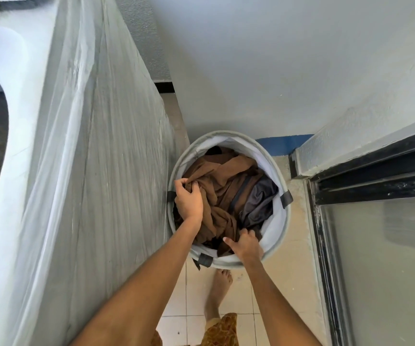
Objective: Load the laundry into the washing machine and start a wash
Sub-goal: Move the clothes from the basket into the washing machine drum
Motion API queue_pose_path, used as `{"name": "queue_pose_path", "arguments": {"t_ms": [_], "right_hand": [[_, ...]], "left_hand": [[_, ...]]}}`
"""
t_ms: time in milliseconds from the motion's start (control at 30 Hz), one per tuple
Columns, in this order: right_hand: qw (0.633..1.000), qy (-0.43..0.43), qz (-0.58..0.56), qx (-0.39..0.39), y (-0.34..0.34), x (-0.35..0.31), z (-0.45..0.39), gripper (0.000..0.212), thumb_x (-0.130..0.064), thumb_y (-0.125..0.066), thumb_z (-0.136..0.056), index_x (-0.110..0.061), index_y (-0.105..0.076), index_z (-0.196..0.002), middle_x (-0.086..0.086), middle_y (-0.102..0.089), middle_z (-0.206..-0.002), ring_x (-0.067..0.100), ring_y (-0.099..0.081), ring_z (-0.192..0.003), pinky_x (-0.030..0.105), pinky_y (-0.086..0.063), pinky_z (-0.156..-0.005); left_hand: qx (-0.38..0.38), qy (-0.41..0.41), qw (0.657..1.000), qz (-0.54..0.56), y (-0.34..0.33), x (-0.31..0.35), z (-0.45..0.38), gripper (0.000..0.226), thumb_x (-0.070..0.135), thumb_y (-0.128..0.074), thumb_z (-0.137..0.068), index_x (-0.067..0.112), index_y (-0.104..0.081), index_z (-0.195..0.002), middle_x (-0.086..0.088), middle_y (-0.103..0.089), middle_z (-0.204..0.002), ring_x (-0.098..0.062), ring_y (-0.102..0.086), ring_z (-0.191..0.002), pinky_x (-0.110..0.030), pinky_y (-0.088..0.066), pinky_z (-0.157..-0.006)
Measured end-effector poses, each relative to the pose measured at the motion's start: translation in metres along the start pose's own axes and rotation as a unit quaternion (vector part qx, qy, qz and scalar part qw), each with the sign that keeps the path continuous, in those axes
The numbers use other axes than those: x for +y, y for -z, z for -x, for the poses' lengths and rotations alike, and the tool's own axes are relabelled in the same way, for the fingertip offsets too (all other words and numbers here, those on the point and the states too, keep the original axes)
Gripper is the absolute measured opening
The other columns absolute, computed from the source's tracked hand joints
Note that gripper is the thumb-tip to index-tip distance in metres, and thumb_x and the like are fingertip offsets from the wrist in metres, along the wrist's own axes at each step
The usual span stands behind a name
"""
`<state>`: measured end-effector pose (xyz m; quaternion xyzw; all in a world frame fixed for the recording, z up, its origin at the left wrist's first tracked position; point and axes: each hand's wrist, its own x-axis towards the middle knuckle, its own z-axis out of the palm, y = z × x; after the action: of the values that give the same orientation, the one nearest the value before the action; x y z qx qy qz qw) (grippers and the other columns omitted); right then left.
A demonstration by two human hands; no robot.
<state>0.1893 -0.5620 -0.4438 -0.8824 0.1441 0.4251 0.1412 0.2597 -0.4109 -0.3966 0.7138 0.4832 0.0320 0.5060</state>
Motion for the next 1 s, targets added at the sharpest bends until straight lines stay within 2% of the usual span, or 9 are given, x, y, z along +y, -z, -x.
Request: {"name": "queue_pose_path", "arguments": {"t_ms": [133, 233, 400, 500, 633, 700, 800, 900, 1000], "right_hand": [[0.999, 0.018, -0.036, 0.026, -0.005, -0.007, 0.002, 0.036, -0.035, -0.035, -0.101, -0.010, -0.057, -0.116, 0.011, -0.056, -0.124, 0.029, -0.044, -0.122, 0.036, -0.042, -0.091], [0.982, 0.008, -0.187, -0.003, -0.002, -0.015, 0.010, 0.027, -0.027, -0.037, -0.101, -0.013, -0.050, -0.084, 0.018, -0.058, -0.103, 0.033, -0.053, -0.105, 0.034, -0.038, -0.078], [0.969, 0.043, -0.242, 0.026, 0.034, -0.015, 0.042, 0.037, -0.026, -0.039, -0.100, -0.020, -0.034, -0.064, 0.007, -0.048, -0.073, 0.024, -0.048, -0.075, 0.033, -0.032, -0.067], [0.952, 0.097, -0.286, 0.044, 0.074, -0.030, 0.072, 0.038, -0.029, -0.039, -0.100, -0.017, -0.031, -0.064, 0.003, -0.039, -0.064, 0.020, -0.042, -0.063, 0.033, -0.027, -0.060], [0.897, 0.147, -0.409, 0.085, 0.157, -0.072, 0.108, 0.034, -0.030, -0.038, -0.101, -0.008, -0.057, -0.084, 0.007, -0.060, -0.085, 0.020, -0.057, -0.083, 0.036, -0.043, -0.076], [0.879, 0.162, -0.437, 0.096, 0.194, -0.089, 0.128, 0.031, -0.030, -0.038, -0.101, -0.015, -0.061, -0.086, -0.001, -0.058, -0.087, 0.017, -0.055, -0.088, 0.037, -0.044, -0.083], [0.864, 0.166, -0.460, 0.116, 0.230, -0.107, 0.160, 0.034, -0.030, -0.038, -0.101, -0.025, -0.051, -0.070, -0.003, -0.053, -0.076, 0.021, -0.052, -0.085, 0.035, -0.040, -0.074], [0.825, 0.136, -0.533, 0.130, 0.263, -0.117, 0.192, 0.033, -0.027, -0.039, -0.101, -0.012, -0.059, -0.079, 0.020, -0.063, -0.095, 0.036, -0.059, -0.100, 0.045, -0.047, -0.087], [0.799, 0.162, -0.567, 0.117, 0.294, -0.127, 0.222, 0.030, -0.026, -0.041, -0.100, -0.011, -0.060, -0.081, 0.016, -0.063, -0.092, 0.035, -0.062, -0.097, 0.044, -0.051, -0.082]], "left_hand": [[-0.016, -0.002, 1.000, -0.009, 0.003, -0.005, -0.001, 0.017, 0.025, -0.054, -0.093, 0.016, -0.052, -0.107, 0.003, -0.053, -0.086, -0.017, -0.050, -0.075, -0.029, -0.037, -0.069], [-0.033, 0.002, 0.999, -0.007, 0.003, -0.003, 0.002, 0.020, 0.028, -0.053, -0.094, 0.018, -0.050, -0.110, 0.001, -0.055, -0.091, -0.022, -0.055, -0.084, -0.030, -0.037, -0.069], [-0.111, 0.031, 0.993, 0.028, 0.019, -0.003, 0.029, 0.046, 0.040, -0.048, -0.095, 0.022, -0.031, -0.134, -0.007, -0.054, -0.123, -0.028, -0.056, -0.106, -0.038, -0.044, -0.087], [-0.110, -0.005, 0.994, 0.008, 0.039, -0.007, 0.067, 0.048, 0.034, -0.048, -0.096, 0.016, -0.031, -0.138, -0.011, -0.053, -0.118, -0.022, -0.056, -0.096, -0.034, -0.044, -0.081], [-0.100, 0.011, 0.994, 0.035, 0.062, 0.012, 0.103, 0.044, 0.031, -0.045, -0.098, 0.012, -0.035, -0.136, -0.006, -0.051, -0.114, -0.024, -0.053, -0.104, -0.033, -0.042, -0.085], [-0.117, 0.011, 0.992, 0.056, 0.074, 0.040, 0.111, 0.044, 0.039, -0.041, -0.098, 0.017, -0.034, -0.136, 0.002, -0.052, -0.108, -0.023, -0.055, -0.104, -0.033, -0.040, -0.083], [-0.169, -0.084, 0.982, 0.018, 0.089, 0.087, 0.114, 0.044, 0.051, -0.040, -0.095, 0.030, -0.033, -0.133, 0.009, -0.057, -0.104, -0.020, -0.058, -0.102, -0.033, -0.042, -0.080], [-0.198, -0.234, 0.951, -0.030, 0.110, 0.132, 0.115, 0.058, 0.058, -0.048, -0.088, 0.031, -0.034, -0.138, 0.010, -0.053, -0.119, -0.006, -0.053, -0.109, -0.027, -0.045, -0.087], [-0.165, -0.378, 0.900, -0.140, 0.127, 0.168, 0.114, 0.073, 0.064, -0.051, -0.081, 0.024, -0.037, -0.141, 0.007, -0.045, -0.129, -0.006, -0.046, -0.114, -0.026, -0.043, -0.092]]}}
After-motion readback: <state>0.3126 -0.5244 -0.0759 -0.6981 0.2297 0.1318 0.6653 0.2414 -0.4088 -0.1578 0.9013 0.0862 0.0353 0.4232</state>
